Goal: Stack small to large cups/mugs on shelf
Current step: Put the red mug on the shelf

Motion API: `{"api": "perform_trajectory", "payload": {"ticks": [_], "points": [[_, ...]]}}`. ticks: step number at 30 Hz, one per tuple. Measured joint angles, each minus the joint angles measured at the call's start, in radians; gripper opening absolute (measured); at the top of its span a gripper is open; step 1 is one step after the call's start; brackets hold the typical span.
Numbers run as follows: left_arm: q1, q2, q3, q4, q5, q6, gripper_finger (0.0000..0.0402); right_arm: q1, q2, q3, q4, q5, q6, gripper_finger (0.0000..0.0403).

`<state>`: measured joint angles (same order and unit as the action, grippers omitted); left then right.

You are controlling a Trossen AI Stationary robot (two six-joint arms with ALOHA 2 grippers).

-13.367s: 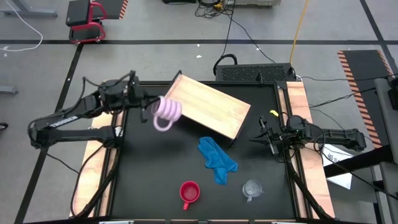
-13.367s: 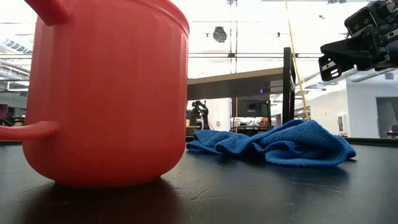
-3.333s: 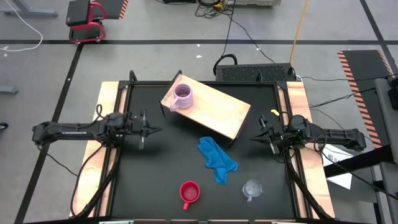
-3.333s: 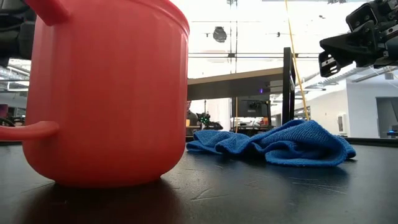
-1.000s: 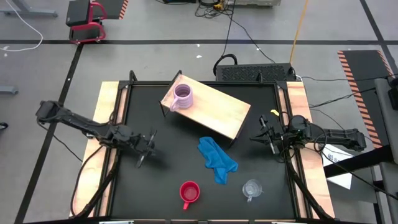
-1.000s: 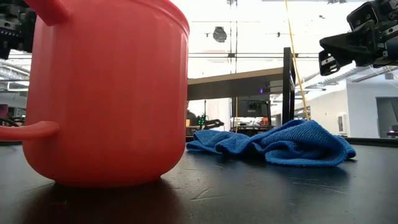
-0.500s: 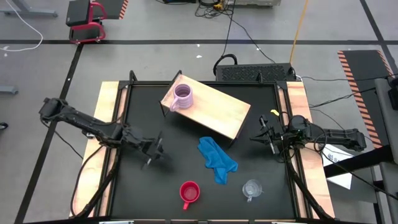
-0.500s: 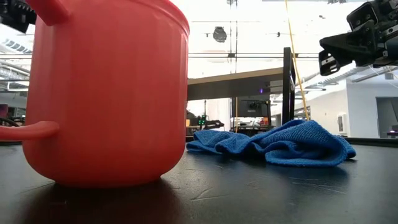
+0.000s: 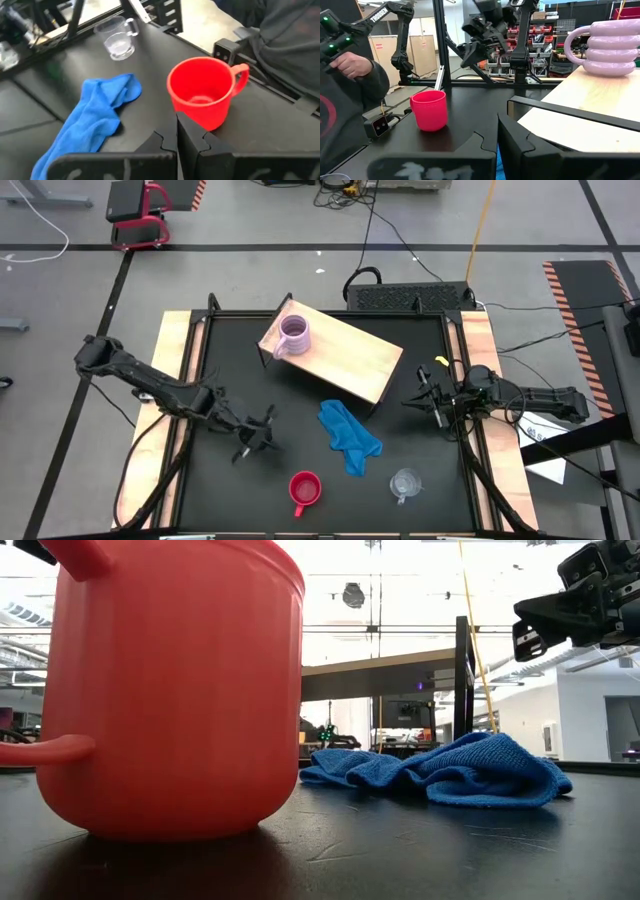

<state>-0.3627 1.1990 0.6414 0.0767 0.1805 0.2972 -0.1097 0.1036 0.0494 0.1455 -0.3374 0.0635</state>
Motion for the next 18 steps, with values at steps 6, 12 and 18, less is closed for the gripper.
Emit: {"api": "perform_trajectory", "payload": {"ticks": [6, 12, 18], "points": [[-0.054, 0.064, 0.067, 0.001, -0.051, 0.02, 0.0, 0.0, 0.0, 0.0, 0.0, 0.0, 0.0, 0.0], [-0.033, 0.104, 0.144, -0.04, -0.039, -0.03, 0.0, 0.0, 0.0, 0.0, 0.001, 0.0, 0.0, 0.0], [-0.027, 0.114, 0.204, -0.054, 0.034, -0.01, 0.0, 0.0, 0.0, 0.0, 0.001, 0.0, 0.001, 0.0]]}}
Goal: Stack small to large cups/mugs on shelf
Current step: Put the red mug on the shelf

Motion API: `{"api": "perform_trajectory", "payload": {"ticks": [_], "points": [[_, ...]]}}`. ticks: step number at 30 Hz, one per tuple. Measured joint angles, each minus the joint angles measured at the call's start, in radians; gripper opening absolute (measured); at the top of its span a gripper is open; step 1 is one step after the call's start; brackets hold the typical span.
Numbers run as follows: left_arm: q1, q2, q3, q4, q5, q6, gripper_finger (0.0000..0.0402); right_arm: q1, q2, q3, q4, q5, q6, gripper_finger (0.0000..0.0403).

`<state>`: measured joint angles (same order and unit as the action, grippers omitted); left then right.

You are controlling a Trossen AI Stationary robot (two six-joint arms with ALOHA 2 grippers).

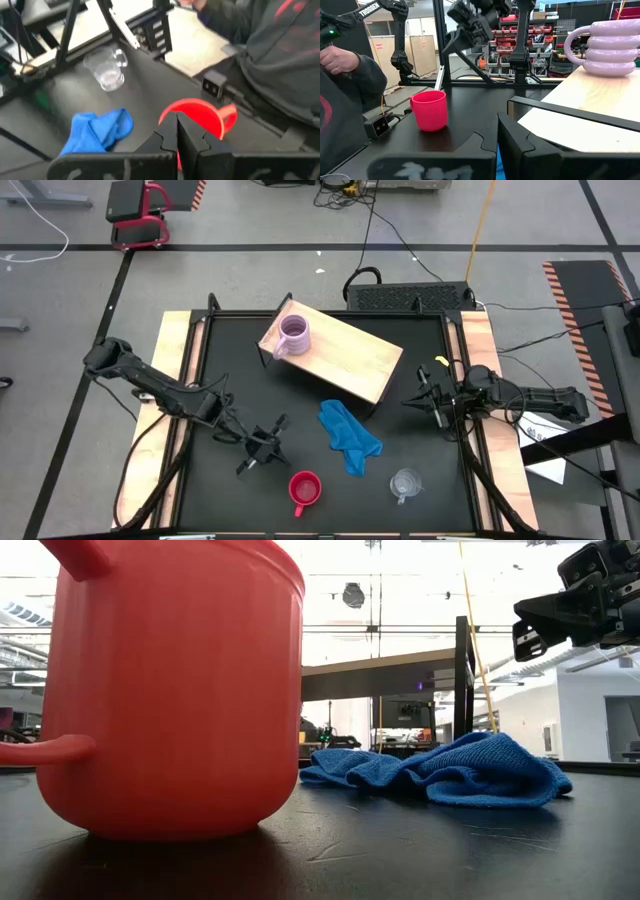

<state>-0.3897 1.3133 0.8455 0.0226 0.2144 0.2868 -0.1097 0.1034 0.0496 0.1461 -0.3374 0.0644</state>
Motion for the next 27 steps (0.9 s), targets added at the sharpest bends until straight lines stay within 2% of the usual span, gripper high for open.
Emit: {"api": "perform_trajectory", "payload": {"ticks": [7, 13, 27], "points": [[0.022, 0.061, 0.092, -0.058, 0.108, -0.033, 0.0, 0.0, 0.0, 0.0, 0.0, 0.0, 0.001, 0.0], [0.027, 0.182, 0.206, -0.21, 0.106, 0.006, 0.0, 0.0, 0.002, 0.0, -0.001, 0.0, 0.001, 0.0], [0.039, 0.383, 0.446, -0.342, 0.187, 0.028, 0.0, 0.0, 0.014, 0.0, -0.001, 0.0, 0.002, 0.0]]}}
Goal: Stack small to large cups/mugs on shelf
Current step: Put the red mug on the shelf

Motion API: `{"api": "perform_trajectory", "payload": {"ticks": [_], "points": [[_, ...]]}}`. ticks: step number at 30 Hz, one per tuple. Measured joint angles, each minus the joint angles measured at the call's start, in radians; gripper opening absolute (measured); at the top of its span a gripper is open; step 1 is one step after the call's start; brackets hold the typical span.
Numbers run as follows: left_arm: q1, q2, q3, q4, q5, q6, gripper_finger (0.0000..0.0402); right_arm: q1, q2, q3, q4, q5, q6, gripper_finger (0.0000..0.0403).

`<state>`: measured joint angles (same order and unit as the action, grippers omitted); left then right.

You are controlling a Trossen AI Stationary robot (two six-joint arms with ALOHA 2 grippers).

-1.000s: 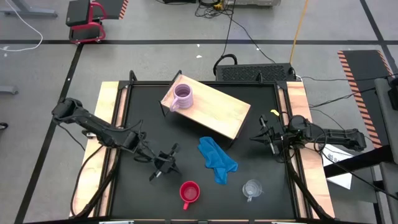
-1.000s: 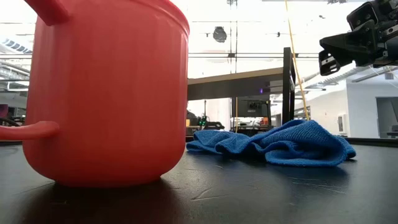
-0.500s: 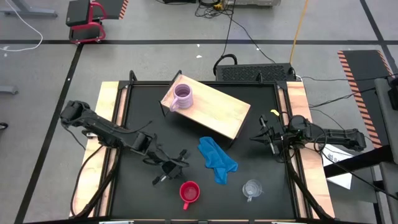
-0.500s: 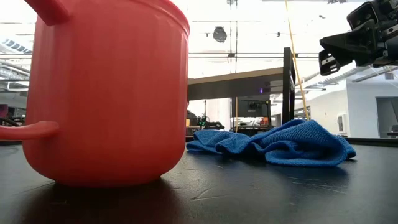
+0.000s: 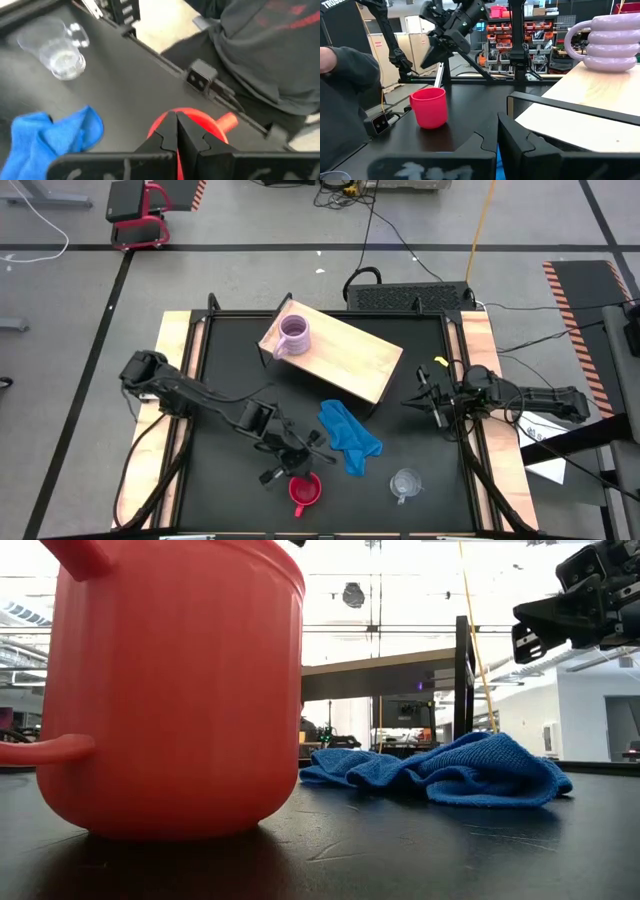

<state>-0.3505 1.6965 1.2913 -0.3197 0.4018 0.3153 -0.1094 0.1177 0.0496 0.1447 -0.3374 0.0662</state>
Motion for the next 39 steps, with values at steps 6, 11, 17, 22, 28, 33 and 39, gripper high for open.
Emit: {"api": "perform_trajectory", "payload": {"ticks": [6, 11, 17, 22, 28, 33, 39], "points": [[-0.024, 0.018, 0.013, -0.061, -0.005, 0.024, 0.0, 0.0, 0.005, 0.0, 0.002, 0.0, 0.0, 0.0], [-0.047, 0.039, 0.012, -0.114, -0.068, 0.116, 0.0, 0.0, 0.006, 0.0, 0.001, 0.0, 0.0, 0.0], [-0.048, 0.05, 0.012, -0.113, -0.143, 0.144, 0.0, 0.0, 0.006, 0.0, 0.001, 0.0, 0.001, 0.0], [-0.033, 0.05, 0.012, -0.106, -0.144, 0.099, 0.0002, 0.0, 0.006, 0.0, 0.001, 0.0, 0.008, 0.0], [-0.024, 0.05, 0.012, -0.107, -0.166, 0.036, 0.0026, 0.0, 0.006, 0.0, 0.0, 0.0, 0.005, 0.0], [-0.023, 0.05, 0.035, -0.158, -0.198, -0.044, 0.0057, 0.0, 0.006, 0.0, 0.001, 0.0, 0.002, 0.0], [-0.025, 0.049, 0.121, -0.255, -0.193, -0.128, 0.0096, 0.0, 0.006, 0.0, 0.0, 0.0, 0.001, 0.0]]}}
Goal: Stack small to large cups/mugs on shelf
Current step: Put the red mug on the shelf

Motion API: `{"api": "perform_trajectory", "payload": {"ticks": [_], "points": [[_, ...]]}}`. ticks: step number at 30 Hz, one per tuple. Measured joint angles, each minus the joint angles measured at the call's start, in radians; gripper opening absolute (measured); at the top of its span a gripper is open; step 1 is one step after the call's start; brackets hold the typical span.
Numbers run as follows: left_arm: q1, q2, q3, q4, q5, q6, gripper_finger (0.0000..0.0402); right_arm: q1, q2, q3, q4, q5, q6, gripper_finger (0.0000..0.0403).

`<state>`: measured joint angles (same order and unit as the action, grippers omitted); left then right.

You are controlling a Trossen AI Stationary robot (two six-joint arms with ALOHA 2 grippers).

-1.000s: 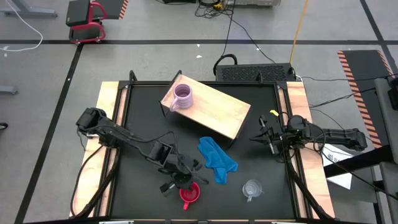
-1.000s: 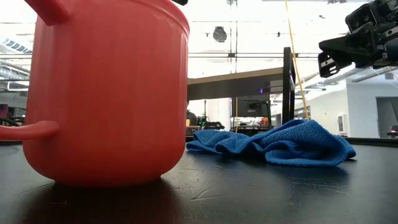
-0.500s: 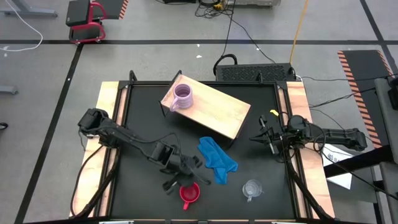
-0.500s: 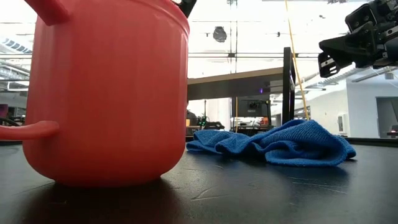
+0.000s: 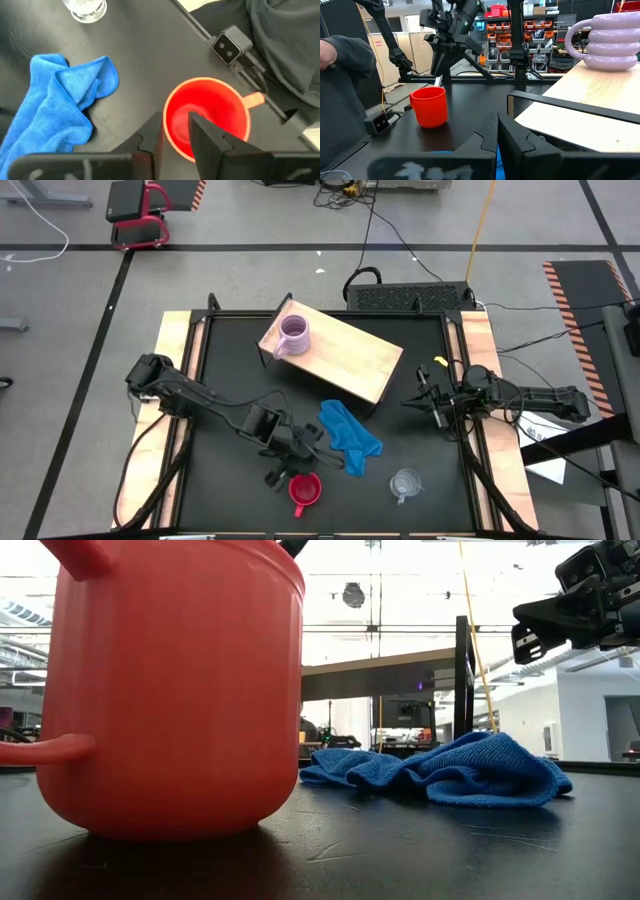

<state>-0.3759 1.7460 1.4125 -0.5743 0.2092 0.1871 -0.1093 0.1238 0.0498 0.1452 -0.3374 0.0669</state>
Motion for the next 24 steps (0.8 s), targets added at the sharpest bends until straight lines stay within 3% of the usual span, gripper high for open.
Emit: {"api": "perform_trajectory", "payload": {"ticks": [12, 24], "points": [[-0.014, 0.057, 0.04, -0.095, 0.031, -0.082, 0.0158, 0.0, 0.0, 0.0, 0.0, 0.0, 0.0, 0.0], [-0.028, 0.089, 0.039, -0.105, 0.048, -0.094, 0.017, 0.0, 0.0, 0.0, -0.001, 0.0, 0.003, 0.0]]}}
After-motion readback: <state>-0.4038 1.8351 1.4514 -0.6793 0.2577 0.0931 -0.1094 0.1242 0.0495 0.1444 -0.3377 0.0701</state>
